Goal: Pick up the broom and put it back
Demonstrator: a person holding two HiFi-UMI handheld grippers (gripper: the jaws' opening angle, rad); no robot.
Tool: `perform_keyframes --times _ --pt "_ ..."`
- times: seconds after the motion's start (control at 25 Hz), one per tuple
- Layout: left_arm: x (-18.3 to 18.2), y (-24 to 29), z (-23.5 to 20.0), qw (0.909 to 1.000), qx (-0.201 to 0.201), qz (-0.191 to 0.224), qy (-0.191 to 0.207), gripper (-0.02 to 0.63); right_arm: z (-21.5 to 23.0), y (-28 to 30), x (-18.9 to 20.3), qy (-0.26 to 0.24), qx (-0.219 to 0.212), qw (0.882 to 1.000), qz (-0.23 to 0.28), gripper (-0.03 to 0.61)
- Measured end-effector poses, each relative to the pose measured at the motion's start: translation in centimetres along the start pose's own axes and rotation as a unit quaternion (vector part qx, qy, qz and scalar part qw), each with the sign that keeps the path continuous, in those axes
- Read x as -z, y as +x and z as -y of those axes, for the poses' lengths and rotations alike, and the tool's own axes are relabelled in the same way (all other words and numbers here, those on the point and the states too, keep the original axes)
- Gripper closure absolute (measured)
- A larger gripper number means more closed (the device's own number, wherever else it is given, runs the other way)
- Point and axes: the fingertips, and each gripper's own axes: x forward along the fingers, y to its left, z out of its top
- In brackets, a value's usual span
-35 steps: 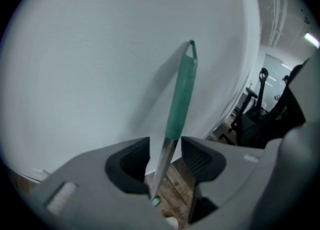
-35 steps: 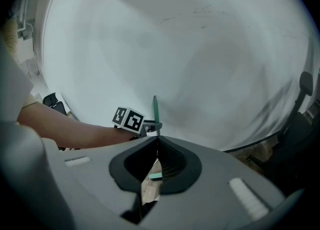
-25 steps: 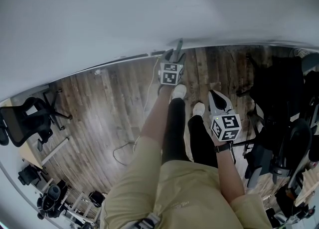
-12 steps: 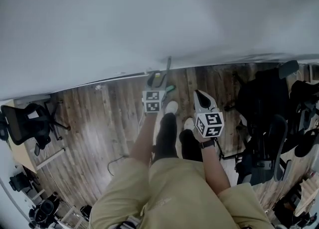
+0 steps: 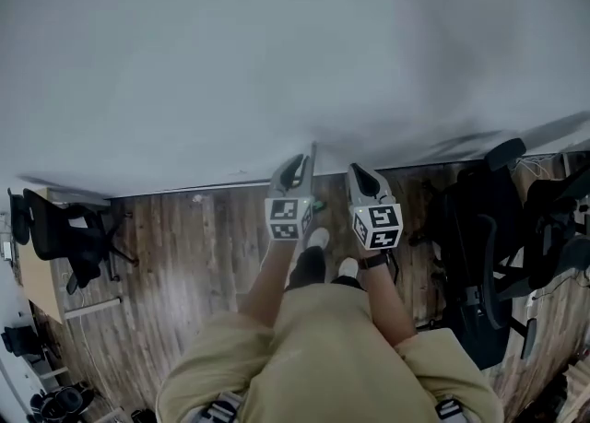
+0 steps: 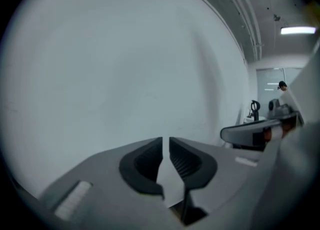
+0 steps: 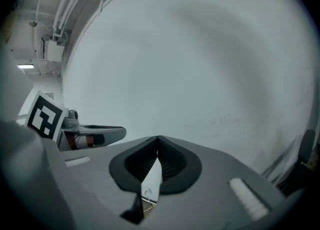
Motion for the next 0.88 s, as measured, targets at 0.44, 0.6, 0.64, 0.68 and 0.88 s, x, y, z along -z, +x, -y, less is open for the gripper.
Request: perform_keyframes --times 0.44,0.6,0.64,0.68,0.88 --pt "-8.0 -6.8 4.0 0.9949 -0.047 0.085 0.027 0.612 -0.6 -5.4 -9.2 -0.083 -0.007 0.992 0.092 0.572" --pt "-8.8 -9.1 5.6 0.9932 -0.053 0.098 0.034 0.612 -1.4 -7.5 -9.5 -0.084 -0.016 0.991 0.106 0.572" --pt "-8.9 -9.9 5.8 0.9930 -0.055 0.100 0.032 0.612 -1.8 -8.1 -9.6 -0.084 -0.019 0.990 0.108 0.572" --pt "-9.1 -10.7 6.0 0.9929 -0.056 0.101 0.028 0.612 -2.4 -8.6 -9.7 -0.085 -0.023 0.990 0.108 0.572" --pt "-10.5 -14.2 6.9 0.9909 -0.054 0.123 -0.016 0.612 -4.4 -10.7 -9.2 -0.092 -0.042 0.990 0.101 0.572"
